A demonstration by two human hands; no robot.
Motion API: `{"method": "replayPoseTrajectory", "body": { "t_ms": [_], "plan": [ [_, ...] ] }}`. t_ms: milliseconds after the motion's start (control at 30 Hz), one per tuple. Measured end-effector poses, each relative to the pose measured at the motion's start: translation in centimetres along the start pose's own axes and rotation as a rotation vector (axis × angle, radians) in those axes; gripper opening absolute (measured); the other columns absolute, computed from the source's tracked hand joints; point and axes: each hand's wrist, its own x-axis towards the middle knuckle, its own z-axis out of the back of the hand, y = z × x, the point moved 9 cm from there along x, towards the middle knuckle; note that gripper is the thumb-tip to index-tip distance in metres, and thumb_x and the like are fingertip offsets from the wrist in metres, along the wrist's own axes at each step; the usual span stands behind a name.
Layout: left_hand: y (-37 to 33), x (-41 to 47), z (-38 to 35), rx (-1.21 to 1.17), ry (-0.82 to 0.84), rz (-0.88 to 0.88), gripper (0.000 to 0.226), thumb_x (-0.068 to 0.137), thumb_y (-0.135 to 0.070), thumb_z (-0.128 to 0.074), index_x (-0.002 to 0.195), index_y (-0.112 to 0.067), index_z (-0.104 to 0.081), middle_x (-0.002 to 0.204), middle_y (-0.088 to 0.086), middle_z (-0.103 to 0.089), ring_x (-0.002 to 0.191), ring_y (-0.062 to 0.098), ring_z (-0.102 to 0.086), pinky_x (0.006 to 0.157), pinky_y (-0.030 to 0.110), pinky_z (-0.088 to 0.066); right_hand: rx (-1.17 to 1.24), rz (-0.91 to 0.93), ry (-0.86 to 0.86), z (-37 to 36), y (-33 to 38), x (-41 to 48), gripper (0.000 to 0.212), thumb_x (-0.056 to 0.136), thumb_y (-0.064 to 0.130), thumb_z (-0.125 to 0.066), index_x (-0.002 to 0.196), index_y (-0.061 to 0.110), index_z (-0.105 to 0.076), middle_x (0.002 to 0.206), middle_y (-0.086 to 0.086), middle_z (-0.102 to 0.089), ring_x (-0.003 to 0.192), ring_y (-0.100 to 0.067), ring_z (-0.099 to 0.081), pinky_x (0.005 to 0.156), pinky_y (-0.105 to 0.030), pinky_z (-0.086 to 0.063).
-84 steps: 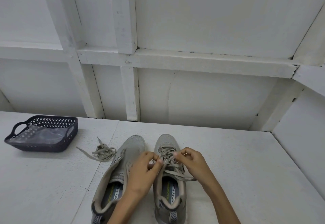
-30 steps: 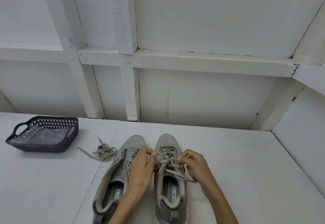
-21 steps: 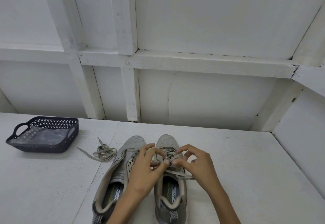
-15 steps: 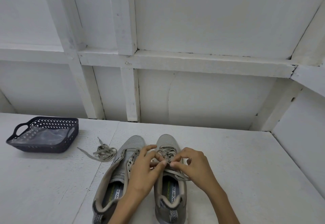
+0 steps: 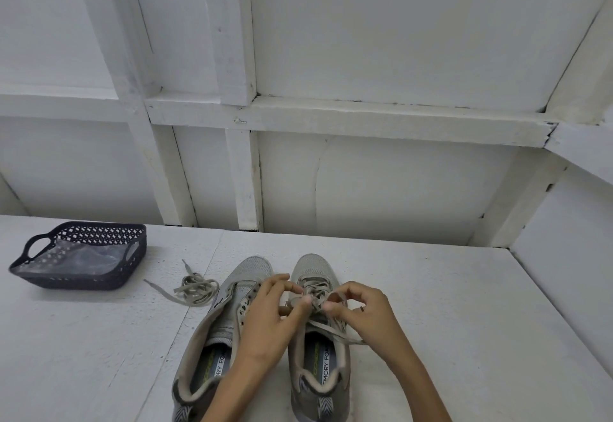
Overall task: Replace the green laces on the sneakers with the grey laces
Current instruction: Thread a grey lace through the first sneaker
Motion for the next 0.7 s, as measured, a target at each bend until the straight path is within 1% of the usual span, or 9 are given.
{"method": "replayPoseTrajectory", "body": {
  "t_ms": [67,133,200,300,367,433,567,633,700],
  "plan": [
    [-0.2,0.2,0.1,0.006,-0.009,-0.028,0.008,0.089,-0.035,-0.065,0.086,-0.027,-0.066,0.121,-0.015,-0.051,0.097,-0.002,-0.061,0.076,0.016,-0.052,-0.019,0.041,-0.004,0.0,0.3,0.2,0.006,0.082,0.025,-0.075,0.077,0.024,-0.073,0.082,0.007,-0.072,0.087,-0.007,-0.066,0.078,-0.030,-0.051],
    [0.2,0.1,0.3,-0.030,-0.031,-0.018,0.015,0.085,-0.043,-0.060,0.080,-0.029,-0.064,0.117,-0.014,-0.056,0.095,0.007,-0.063,0.075,0.032,-0.058,0.043,0.061,-0.018,0.2,0.9,0.0,0.011,0.088,0.017,-0.068,0.077,0.016,-0.071,0.081,0.001,-0.074,0.077,-0.005,-0.067,0.075,-0.023,-0.051],
    [1.1,-0.1,0.4,-0.048,-0.073,-0.005,0.022,0.084,-0.052,-0.055,0.080,-0.031,-0.060,0.112,-0.023,-0.056,0.093,0.011,-0.065,0.073,0.041,-0.058,0.186,0.016,-0.040,0.4,1.4,-0.4,0.016,0.094,0.012,-0.059,0.081,0.005,-0.063,0.084,-0.009,-0.075,0.053,0.003,-0.060,0.056,-0.009,-0.043],
    [2.0,-0.6,0.4,-0.124,-0.127,0.030,0.016,0.092,-0.040,-0.055,0.084,-0.026,-0.056,0.112,-0.020,-0.059,0.090,0.011,-0.067,0.077,0.045,-0.058,0.351,-0.096,-0.087,0.7,0.1,-1.0,0.019,0.098,0.015,-0.049,0.083,0.004,-0.051,0.090,-0.014,-0.075,0.032,-0.001,-0.034,0.037,-0.013,-0.024],
    [2.1,-0.7,0.5,-0.160,-0.157,0.052,0.012,0.096,-0.018,-0.055,0.085,-0.014,-0.056,0.113,-0.008,-0.060,0.089,0.006,-0.066,0.077,0.044,-0.059,0.397,-0.142,-0.089,0.5,-0.9,-1.1,0.020,0.099,0.019,-0.047,0.084,0.007,-0.047,0.093,-0.009,-0.075,0.035,-0.008,-0.019,0.038,-0.019,-0.017],
    [2.3,-0.8,0.3,-0.195,-0.154,0.061,0.012,0.096,-0.020,-0.055,0.085,-0.015,-0.056,0.112,-0.009,-0.059,0.090,0.010,-0.067,0.078,0.045,-0.059,0.408,-0.165,-0.097,0.4,-1.6,-1.2,0.020,0.099,0.021,-0.049,0.087,0.005,-0.050,0.095,-0.007,-0.075,0.036,-0.009,-0.017,0.040,-0.019,-0.015],
    [2.1,-1.1,0.5,-0.144,-0.121,0.063,0.022,0.087,-0.056,-0.051,0.094,-0.036,-0.057,0.111,-0.018,-0.058,0.096,0.016,-0.067,0.082,0.042,-0.057,0.320,-0.131,-0.229,2.3,-1.6,-1.6,0.021,0.087,0.030,-0.067,0.084,0.010,-0.063,0.079,-0.008,-0.069,0.041,-0.004,-0.041,0.048,-0.015,-0.034],
    [1.5,-1.4,0.2,-0.139,-0.075,0.059,0.027,0.083,-0.055,-0.057,0.105,-0.041,-0.053,0.114,-0.012,-0.059,0.096,0.011,-0.067,0.082,0.031,-0.057,0.162,-0.122,-0.217,3.2,-1.5,-1.9,0.033,0.072,0.045,-0.075,0.078,0.015,-0.062,0.069,0.003,-0.064,0.058,-0.006,-0.055,0.063,-0.021,-0.043],
    [1.1,-1.9,-0.5,-0.128,0.000,0.048,0.044,0.079,-0.042,-0.071,0.117,-0.039,-0.049,0.119,-0.013,-0.056,0.099,0.001,-0.064,0.082,0.016,-0.052,0.002,-0.128,-0.093,2.8,-1.3,-2.1,0.042,0.060,0.053,-0.081,0.069,0.019,-0.059,0.062,0.009,-0.058,0.062,-0.005,-0.053,0.062,-0.017,-0.040]
  ]
}}
